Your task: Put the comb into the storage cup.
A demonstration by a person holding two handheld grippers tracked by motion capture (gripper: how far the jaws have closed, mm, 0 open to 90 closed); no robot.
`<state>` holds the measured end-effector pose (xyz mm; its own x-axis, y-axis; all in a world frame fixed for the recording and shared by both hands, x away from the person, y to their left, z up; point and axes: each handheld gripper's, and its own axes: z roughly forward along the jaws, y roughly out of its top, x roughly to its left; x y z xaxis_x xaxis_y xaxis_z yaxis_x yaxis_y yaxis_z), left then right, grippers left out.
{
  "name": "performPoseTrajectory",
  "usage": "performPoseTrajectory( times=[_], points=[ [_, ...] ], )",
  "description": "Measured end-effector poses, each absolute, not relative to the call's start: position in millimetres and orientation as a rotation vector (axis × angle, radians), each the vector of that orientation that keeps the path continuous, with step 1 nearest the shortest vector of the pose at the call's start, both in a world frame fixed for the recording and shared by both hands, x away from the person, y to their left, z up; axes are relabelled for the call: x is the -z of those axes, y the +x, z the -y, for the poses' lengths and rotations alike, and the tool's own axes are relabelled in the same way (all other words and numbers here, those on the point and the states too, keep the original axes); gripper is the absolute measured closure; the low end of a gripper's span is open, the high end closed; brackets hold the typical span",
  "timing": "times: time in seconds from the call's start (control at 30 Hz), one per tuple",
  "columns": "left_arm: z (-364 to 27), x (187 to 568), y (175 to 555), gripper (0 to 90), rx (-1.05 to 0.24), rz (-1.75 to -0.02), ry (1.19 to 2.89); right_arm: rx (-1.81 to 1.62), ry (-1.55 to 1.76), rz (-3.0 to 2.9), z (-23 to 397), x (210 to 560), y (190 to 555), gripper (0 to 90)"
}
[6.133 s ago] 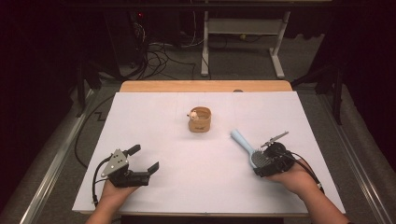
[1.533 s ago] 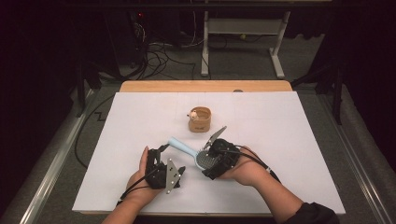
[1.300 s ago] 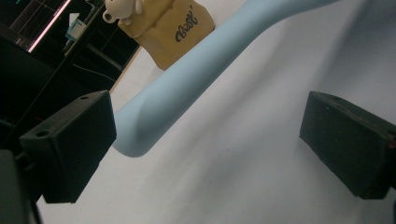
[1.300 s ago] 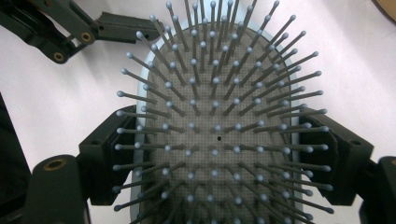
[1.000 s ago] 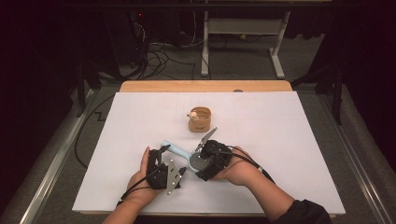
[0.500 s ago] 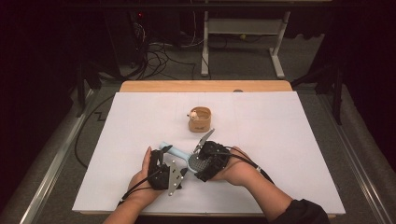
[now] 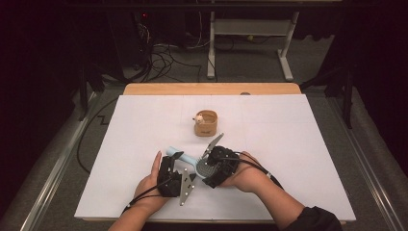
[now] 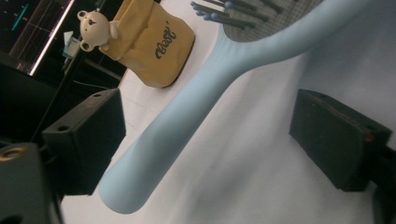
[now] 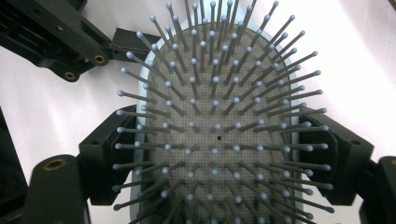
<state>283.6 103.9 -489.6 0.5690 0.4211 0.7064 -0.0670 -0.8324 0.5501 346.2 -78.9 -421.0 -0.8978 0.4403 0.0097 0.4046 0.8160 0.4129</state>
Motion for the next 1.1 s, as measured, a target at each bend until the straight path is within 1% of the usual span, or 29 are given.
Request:
performPoseTrajectory(
  times=[0.03, 0.23, 0.33, 0.53, 0.7, 0.73, 0.8, 0.87, 1.0, 1.1],
  points=[
    [-104.0, 489.5, 284.0, 15.7, -1.219, -0.282, 2.276, -0.633, 0.678, -2.911, 79.0, 420.9, 346.1, 20.8],
    [-104.3, 489.3, 284.4, 15.8, -1.231, -0.28, 2.285, -0.629, 0.67, -2.917, 78.1, 421.4, 346.6, 20.8],
    [-104.1, 490.1, 284.7, 15.8, -1.21, -0.271, 2.288, -0.624, 0.679, -2.917, 77.2, 422.0, 346.5, 20.8],
    [-104.2, 489.5, 284.1, 16.2, -1.226, -0.27, 2.29, -0.616, 0.675, -2.921, 76.2, 422.3, 347.8, 20.8],
    [-103.9, 489.6, 282.8, 18.0, -1.236, -0.254, 2.279, -0.625, 0.679, -2.921, 74.2, 422.9, 348.0, 20.8],
    [-104.0, 489.5, 282.6, 19.0, -1.236, -0.251, 2.281, -0.621, 0.678, -2.922, 73.9, 422.9, 348.0, 20.8],
    [-104.4, 489.5, 282.2, 24.9, -1.234, -0.239, 2.285, -0.624, 0.675, -2.925, 72.8, 423.9, 348.1, 20.8],
    [-104.3, 490.1, 282.5, 25.7, -1.233, -0.241, 2.281, -0.624, 0.676, -2.925, 72.6, 424.1, 348.3, 20.8],
    [-104.1, 489.2, 281.9, 32.0, -1.239, -0.211, 2.293, -0.62, 0.672, -2.934, 70.9, 424.5, 348.3, 20.8],
    [-103.4, 489.2, 281.4, 33.7, -1.246, -0.203, 2.29, -0.621, 0.671, -2.937, 70.0, 424.6, 348.1, 20.8]
  ],
)
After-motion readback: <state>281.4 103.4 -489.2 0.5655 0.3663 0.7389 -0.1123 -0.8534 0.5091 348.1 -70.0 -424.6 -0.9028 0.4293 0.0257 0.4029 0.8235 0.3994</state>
